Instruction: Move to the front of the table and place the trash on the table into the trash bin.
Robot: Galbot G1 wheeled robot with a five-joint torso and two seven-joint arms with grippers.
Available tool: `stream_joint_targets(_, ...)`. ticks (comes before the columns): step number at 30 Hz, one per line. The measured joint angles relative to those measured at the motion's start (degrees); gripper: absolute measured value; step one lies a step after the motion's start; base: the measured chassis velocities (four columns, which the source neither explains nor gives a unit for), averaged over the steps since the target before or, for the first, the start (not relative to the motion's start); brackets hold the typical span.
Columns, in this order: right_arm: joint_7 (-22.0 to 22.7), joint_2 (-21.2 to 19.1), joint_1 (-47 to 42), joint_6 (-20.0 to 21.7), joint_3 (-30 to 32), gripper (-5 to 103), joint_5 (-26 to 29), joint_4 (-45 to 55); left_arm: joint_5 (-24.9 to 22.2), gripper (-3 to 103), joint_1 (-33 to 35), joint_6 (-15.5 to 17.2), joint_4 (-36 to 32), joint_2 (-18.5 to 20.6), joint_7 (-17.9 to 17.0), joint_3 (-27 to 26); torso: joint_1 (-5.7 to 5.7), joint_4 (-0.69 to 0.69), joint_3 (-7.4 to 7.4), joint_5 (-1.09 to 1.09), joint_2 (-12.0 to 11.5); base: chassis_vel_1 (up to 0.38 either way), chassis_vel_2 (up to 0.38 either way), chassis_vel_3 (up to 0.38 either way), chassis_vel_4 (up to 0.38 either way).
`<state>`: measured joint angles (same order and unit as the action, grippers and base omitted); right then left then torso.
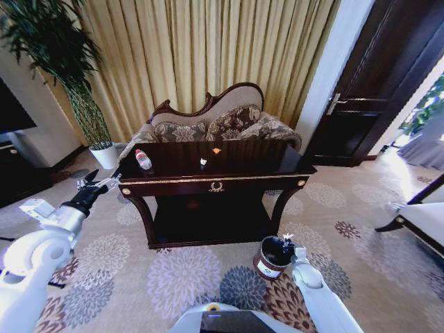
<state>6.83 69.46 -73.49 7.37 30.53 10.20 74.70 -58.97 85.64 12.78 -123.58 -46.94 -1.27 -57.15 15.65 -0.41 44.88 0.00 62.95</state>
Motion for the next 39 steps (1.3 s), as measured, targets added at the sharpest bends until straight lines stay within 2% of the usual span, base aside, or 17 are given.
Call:
stream_joint_targets(2, -0.01, 0.00, -0.07, -0.09, 0.00, 12, -0.18, 0.00, -0.01, 100, 0.08, 0.00, -0.06, 0.01, 0.00, -0.06, 0.00, 0.01, 0.00, 0.00, 0.00, 0.000, 0.000, 0.000, 0.000)
stream_joint_targets(5, 0.00, -0.40, -0.42, -0.13, 0.06, 28, -0.29, 0.30, -0.05, 100, 0.26, 0.00, -0.35, 0.01, 0.04, -0.17, -0.01, 0.01, 0.00, 0.00, 0.00, 0.000, 0.000, 0.000, 0.000)
stream_joint_targets(6, 0.00, -0.40, -0.42, -0.13, 0.06, 28, -0.29, 0.30, -0.05, 100, 0.26, 0.00, -0.35, 0.01, 0.04, -0.17, -0.01, 0.01, 0.00, 0.00, 0.00, 0.000, 0.000, 0.000, 0.000)
stream_joint_targets(9, 0.09, -0.97, -0.60, -0.32, 0.31, 44, -0.05, 0.72, -0.07, 100, 0.48, -0.01, -0.46, 0.04, 0.06, -0.27, 0.00, 0.01, 0.00, 0.00, 0.00, 0.000, 0.000, 0.000, 0.000)
stream_joint_targets(10, 0.09, -0.97, -0.60, -0.32, 0.31, 44, -0.05, 0.72, -0.07, 100, 0.48, -0.01, -0.46, 0.04, 0.06, -0.27, 0.00, 0.01, 0.00, 0.00, 0.00, 0.000, 0.000, 0.000, 0.000)
stream_joint_targets(12, 0.28, -1.17, -0.61, -0.63, 0.41, 56, 0.06, 0.86, -0.07, 100, 0.46, -0.05, -0.46, 0.07, 0.07, -0.38, 0.00, 0.01, 0.00, 0.00, 0.00, 0.000, 0.000, 0.000, 0.000)
stream_joint_targets(13, 0.28, -1.17, -0.61, -0.63, 0.41, 56, 0.06, 0.86, -0.07, 100, 0.46, -0.05, -0.46, 0.07, 0.07, -0.38, 0.00, 0.01, 0.00, 0.00, 0.00, 0.000, 0.000, 0.000, 0.000)
stream_joint_targets(14, 0.42, -1.20, -0.61, -0.75, 0.41, 61, 0.10, 0.92, -0.08, 100, 0.46, -0.07, -0.45, 0.09, 0.08, -0.41, 0.00, 0.01, 0.00, 0.00, 0.00, 0.000, 0.000, 0.000, 0.000)
stream_joint_targets(17, 0.70, -1.17, -0.50, -0.87, 0.38, 67, 0.15, 0.95, -0.08, 100, 0.51, -0.12, -0.43, 0.16, 0.09, -0.56, -0.01, 0.01, 0.00, 0.00, 0.00, 0.000, 0.000, 0.000, 0.000)
stream_joint_targets(20, 1.66, -0.96, -0.12, -1.28, 0.24, 83, 0.30, 1.23, -0.12, 100, 0.73, -0.23, -0.39, 0.26, 0.13, -0.93, 0.00, 0.02, 0.00, 0.01, 0.00, 0.000, 0.000, 0.000, 0.000)
stream_joint_targets(21, 1.66, -0.96, -0.12, -1.28, 0.24, 83, 0.30, 1.23, -0.12, 100, 0.73, -0.23, -0.39, 0.26, 0.13, -0.93, 0.00, 0.02, 0.00, 0.01, 0.00, 0.000, 0.000, 0.000, 0.000)
stream_joint_targets(22, 2.11, -0.95, -0.12, -1.44, 0.23, 88, 0.66, 1.95, -0.16, 100, 0.79, -0.24, -0.39, 0.27, 0.15, -1.07, 0.00, 0.01, 0.00, 0.01, 0.00, 0.000, 0.000, 0.000, 0.000)
stream_joint_targets(24, 2.43, -1.65, -0.87, -1.13, 0.22, 97, 3.27, 6.28, -0.23, 100, 0.89, -0.26, -0.38, 0.22, 0.17, -1.28, -0.01, 0.02, 0.00, 0.01, 0.00, 0.000, 0.000, 0.000, 0.000)
stream_joint_targets(29, 1.87, -2.95, -2.05, 1.34, 0.21, 100, 8.26, 13.93, -0.24, 100, 0.66, -0.29, -0.27, -0.12, 0.18, -1.24, -0.01, 0.00, 0.00, 0.00, 0.00, 0.000, 0.000, 0.000, 0.000)
stream_joint_targets(32, 1.06, -4.50, -3.22, 2.18, 0.02, 100, 13.85, 24.20, -0.22, 100, 0.72, -0.33, -0.13, -0.55, 0.22, -1.24, 0.00, 0.00, 0.00, 0.01, 0.00, 0.000, 0.000, 0.000, 0.000)
stream_joint_targets(33, 1.06, -4.50, -3.22, 2.18, 0.02, 100, 13.85, 24.20, -0.22, 100, 0.72, -0.33, -0.13, -0.55, 0.22, -1.24, 0.00, 0.00, 0.00, 0.01, 0.00, 0.000, 0.000, 0.000, 0.000)
stream_joint_targets(39, 1.23, -8.06, -4.46, 2.16, -1.24, 100, 16.73, 39.16, -0.13, 100, 2.05, -0.50, -0.62, -1.11, 0.35, -2.02, -0.01, 0.02, 0.00, -0.01, 0.00, 0.000, 0.000, 0.000, 0.000)
